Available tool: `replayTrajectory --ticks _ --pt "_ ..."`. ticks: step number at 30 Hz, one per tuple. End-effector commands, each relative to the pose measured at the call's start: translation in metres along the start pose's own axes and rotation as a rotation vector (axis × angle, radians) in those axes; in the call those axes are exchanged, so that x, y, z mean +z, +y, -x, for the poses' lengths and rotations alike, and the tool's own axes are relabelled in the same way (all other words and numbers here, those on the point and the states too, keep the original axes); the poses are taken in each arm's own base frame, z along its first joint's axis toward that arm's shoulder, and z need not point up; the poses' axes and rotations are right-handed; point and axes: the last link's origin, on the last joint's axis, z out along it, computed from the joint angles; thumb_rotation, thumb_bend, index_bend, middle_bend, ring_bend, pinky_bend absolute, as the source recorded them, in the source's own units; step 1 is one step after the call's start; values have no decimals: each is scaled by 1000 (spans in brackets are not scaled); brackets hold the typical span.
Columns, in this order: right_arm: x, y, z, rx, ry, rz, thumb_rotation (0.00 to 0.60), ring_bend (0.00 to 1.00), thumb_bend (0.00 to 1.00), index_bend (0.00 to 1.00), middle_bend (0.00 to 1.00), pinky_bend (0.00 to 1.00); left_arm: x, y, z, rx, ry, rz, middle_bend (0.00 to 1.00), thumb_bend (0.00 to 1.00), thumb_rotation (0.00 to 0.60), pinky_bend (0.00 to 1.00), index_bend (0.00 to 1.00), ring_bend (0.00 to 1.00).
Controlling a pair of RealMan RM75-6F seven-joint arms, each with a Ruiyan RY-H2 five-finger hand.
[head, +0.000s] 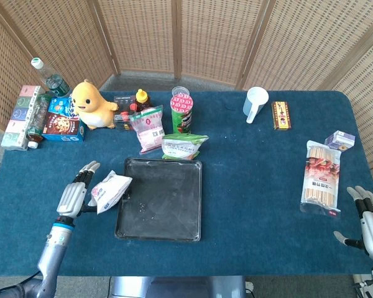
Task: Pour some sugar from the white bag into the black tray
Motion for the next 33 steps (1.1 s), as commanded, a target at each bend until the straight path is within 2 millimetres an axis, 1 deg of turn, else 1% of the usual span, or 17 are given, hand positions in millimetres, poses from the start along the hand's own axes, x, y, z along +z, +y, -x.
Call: replayTrajectory --ticks 1,4,8,11,12,14,15,18,22,27,33 --pt "0 0 -1 0 1 2 600 0 26 7 0 17 -22 -1 -10 119 -30 28 0 0 600 139 0 0" --pt "-1 -1 -1 0 0 -1 600 0 26 7 0 17 -33 1 -18 171 -36 25 0 0 600 130 0 0" --pt "-1 -1 -1 1 1 -4 600 0 26 7 0 17 -41 4 -25 176 -33 27 0 0 600 128 0 0" --pt "-2 -1 -2 3 4 -4 600 0 26 7 0 17 -53 6 -36 182 -34 31 0 0 600 128 0 0" --pt "-2 -1 -3 5 8 -2 600 0 26 7 0 17 -59 4 -48 203 -17 31 0 0 600 128 0 0" --pt "-3 0 -4 7 10 -2 600 0 27 7 0 17 -66 4 -57 224 -17 27 0 0 600 128 0 0" --pt "-3 0 -4 8 12 -1 600 0 27 7 0 17 -71 0 -67 261 -9 12 0 0 600 128 0 0" --pt "-3 1 -5 7 19 1 600 0 26 7 0 17 -81 -6 -88 345 4 -38 0 0 600 127 0 0" --pt "-1 2 -7 -19 50 10 600 0 26 7 0 17 -91 -12 -110 401 33 -104 0 0 600 123 0 0" --pt "0 0 -8 -30 114 4 600 0 28 7 0 17 -102 -15 -125 408 78 -119 0 0 600 99 0 0" --pt "0 -3 -13 -7 227 -54 600 0 27 7 0 9 -111 -19 -130 386 107 -121 0 0 600 98 0 0"
